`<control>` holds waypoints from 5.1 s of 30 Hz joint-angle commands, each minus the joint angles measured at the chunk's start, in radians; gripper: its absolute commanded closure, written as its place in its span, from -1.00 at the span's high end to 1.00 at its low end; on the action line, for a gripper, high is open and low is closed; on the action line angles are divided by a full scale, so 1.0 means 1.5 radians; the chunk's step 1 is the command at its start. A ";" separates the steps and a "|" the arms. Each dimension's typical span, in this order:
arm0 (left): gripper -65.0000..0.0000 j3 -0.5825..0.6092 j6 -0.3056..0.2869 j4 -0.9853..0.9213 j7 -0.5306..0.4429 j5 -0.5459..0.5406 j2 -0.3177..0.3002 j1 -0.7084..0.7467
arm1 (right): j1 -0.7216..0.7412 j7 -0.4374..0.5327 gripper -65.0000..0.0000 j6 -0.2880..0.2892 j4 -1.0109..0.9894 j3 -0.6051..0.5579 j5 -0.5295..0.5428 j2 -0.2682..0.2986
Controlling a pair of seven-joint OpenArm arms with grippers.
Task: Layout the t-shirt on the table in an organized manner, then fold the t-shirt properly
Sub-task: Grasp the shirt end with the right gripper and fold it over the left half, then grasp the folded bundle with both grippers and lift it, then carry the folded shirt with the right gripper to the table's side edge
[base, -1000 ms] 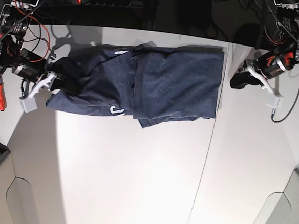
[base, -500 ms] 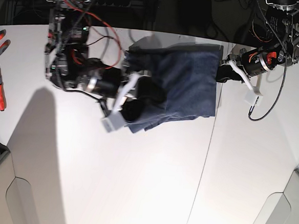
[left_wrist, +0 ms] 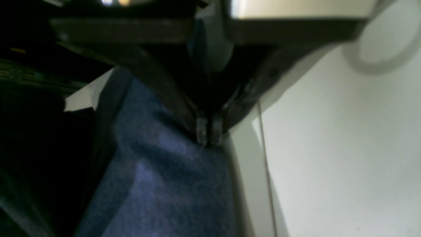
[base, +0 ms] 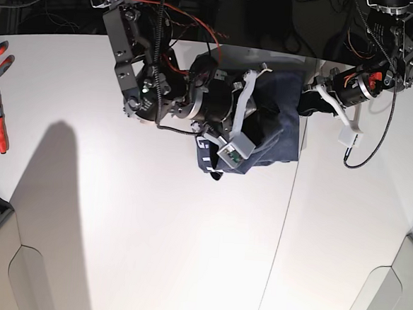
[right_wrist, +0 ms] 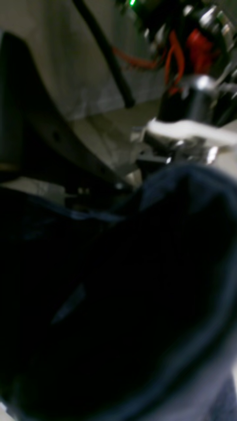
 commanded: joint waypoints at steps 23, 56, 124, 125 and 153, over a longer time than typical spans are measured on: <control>-1.00 -0.002 -0.003 0.009 -0.009 -0.033 -0.006 -0.005 | 0.041 0.075 -0.33 0.010 0.011 -0.098 0.119 -0.035; -1.00 -0.002 -0.008 0.009 -0.010 -0.040 -0.006 -0.006 | -0.055 0.041 -1.00 -0.175 0.040 -0.018 -0.100 -0.034; -1.00 0.090 0.098 0.138 -0.037 0.170 -0.031 -0.203 | 0.134 -0.006 -1.00 -0.094 -0.047 0.100 -0.076 -0.012; -1.00 0.088 0.098 0.138 -0.037 0.171 -0.034 -0.202 | 0.135 0.023 -1.00 -0.108 -0.019 0.100 -0.090 -0.012; -1.00 -0.158 0.237 0.138 -0.114 0.262 -0.094 -0.155 | 0.132 0.129 -1.00 -0.244 -0.367 -0.146 -0.344 -0.007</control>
